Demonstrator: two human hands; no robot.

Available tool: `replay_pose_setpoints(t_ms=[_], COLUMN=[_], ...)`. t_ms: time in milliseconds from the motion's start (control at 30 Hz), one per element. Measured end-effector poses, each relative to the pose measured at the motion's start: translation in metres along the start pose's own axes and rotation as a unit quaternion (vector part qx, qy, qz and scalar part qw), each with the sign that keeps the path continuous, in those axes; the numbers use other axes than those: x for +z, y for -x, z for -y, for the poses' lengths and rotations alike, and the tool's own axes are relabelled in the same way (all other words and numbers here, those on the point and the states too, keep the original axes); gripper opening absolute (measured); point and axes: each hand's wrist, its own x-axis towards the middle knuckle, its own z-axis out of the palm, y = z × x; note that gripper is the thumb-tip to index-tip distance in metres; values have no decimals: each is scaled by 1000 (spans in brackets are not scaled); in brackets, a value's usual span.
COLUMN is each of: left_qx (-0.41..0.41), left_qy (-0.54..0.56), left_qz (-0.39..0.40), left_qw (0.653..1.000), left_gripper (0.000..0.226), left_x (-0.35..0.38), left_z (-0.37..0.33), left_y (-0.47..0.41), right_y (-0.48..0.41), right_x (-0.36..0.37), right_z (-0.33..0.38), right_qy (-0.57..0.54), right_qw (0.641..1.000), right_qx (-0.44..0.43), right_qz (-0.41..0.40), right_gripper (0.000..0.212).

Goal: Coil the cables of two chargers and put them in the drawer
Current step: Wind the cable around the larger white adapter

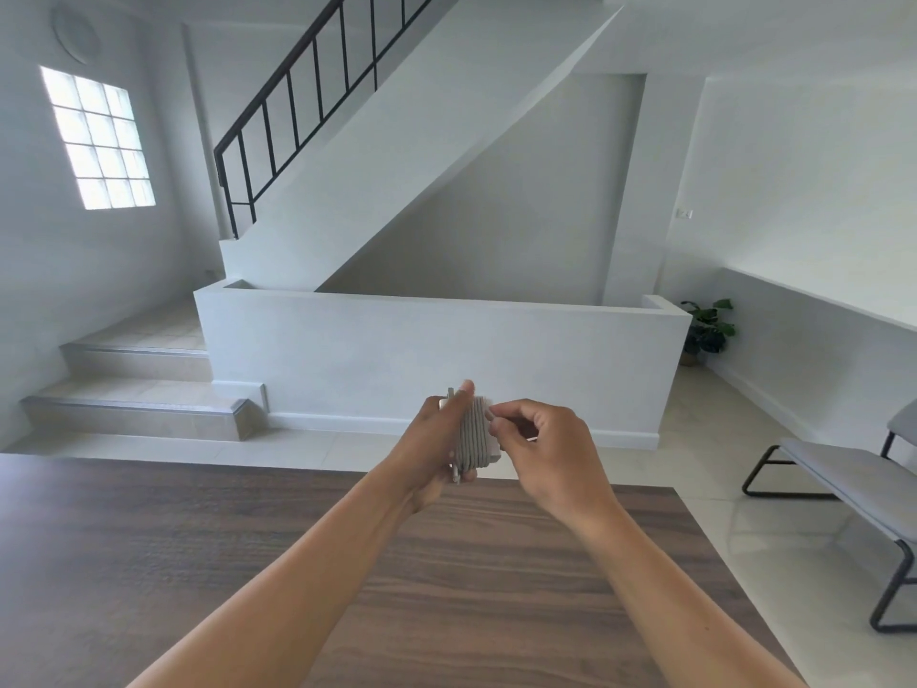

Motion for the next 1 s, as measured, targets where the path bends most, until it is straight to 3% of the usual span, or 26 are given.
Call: replay_pose_setpoints(t_ms=[100,300,467,667,833,1000], left_qx=[-17,14,65,94,118,128], left_qy=[42,47,77,55,-2,-26], left_qz=[41,46,94,112,78,67], left_qw=[998,998,990,988,990,989], left_gripper=[47,35,25,46,51,49], left_x=[-2,-4,-5,-14,-15,-16], left_z=[-4,3,2,0,-4,0], left_y=[3,0,3,6,6,6], right_y=[0,-4,0,2,-4,-7], right_x=[-2,-4,5,8,7,8], right_z=[0,1,1,-3,-5,-1], right_qy=[-12,-94,-72,-112,-192,-206], right_qw=[1000,992,996,991,976,975], right_qx=[17,84,48,44,94,77], right_qz=[-6,9,-33,-56,-38,-23], right_gripper=[15,10,2,7,12,12])
